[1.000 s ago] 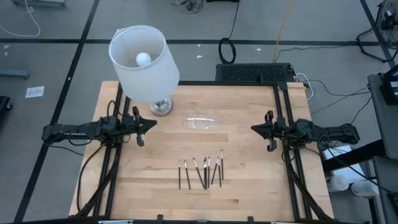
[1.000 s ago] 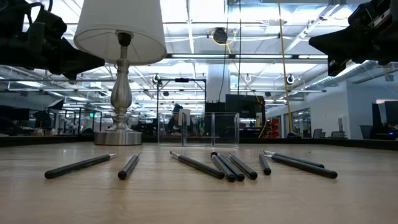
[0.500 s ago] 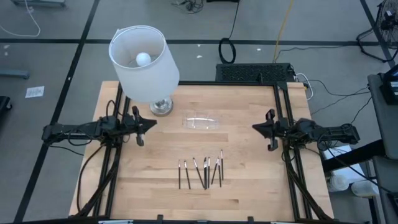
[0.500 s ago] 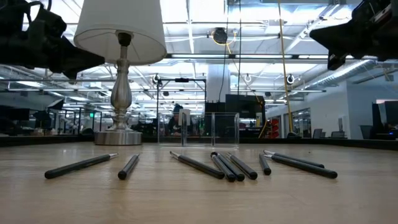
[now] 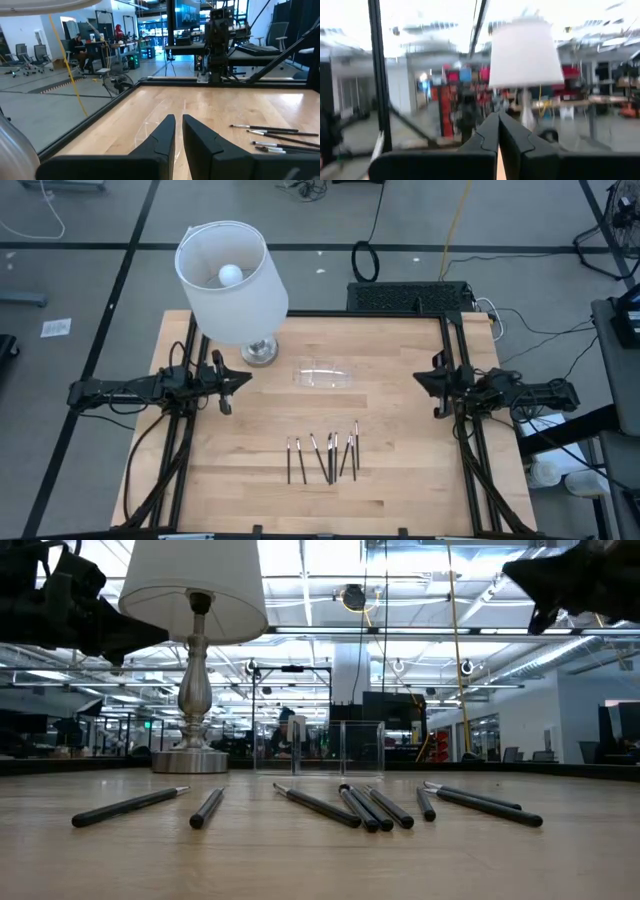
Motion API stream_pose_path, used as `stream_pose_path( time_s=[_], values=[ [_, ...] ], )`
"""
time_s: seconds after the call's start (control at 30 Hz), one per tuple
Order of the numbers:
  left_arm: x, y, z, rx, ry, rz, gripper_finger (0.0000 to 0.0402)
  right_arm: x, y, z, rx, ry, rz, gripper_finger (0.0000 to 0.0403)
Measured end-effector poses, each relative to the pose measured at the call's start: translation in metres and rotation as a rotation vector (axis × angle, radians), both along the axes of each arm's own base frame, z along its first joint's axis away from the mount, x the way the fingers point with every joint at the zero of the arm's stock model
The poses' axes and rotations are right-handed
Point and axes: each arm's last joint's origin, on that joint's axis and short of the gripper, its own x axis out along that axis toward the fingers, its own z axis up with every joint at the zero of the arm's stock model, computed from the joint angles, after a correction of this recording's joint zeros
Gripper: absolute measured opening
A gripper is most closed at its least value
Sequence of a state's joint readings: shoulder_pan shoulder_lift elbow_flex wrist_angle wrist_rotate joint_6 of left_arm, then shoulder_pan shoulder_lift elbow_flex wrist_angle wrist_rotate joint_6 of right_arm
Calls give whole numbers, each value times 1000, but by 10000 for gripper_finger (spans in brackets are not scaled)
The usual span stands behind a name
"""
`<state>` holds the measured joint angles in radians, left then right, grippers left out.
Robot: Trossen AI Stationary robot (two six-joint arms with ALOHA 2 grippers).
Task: Put items in baskets/containers
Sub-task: Put the black eyeshadow brush into the transparent organizer
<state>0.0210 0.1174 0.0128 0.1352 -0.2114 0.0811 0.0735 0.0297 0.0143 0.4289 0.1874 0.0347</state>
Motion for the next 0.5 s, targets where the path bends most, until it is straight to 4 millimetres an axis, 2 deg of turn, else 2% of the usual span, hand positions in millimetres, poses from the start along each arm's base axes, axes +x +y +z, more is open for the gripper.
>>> stream_pose_path(
  time_s=[0.1, 0.17, 0.2, 0.33, 0.5],
  values=[
    [0, 0, 0, 27, 9, 1, 44, 3, 1, 2, 7, -1, 4, 0],
    [0, 0, 0, 39, 13, 2, 44, 12, 2, -8, 18, 137, -27, 0],
    [0, 0, 0, 41, 13, 2, 44, 17, 3, -7, 28, 207, -39, 0],
    [0, 0, 0, 41, 14, 2, 44, 46, 16, 30, 45, 368, -28, 0],
    [0, 0, -1, 46, 18, 2, 44, 99, 48, 79, -4, 768, -85, 0]
  ],
)
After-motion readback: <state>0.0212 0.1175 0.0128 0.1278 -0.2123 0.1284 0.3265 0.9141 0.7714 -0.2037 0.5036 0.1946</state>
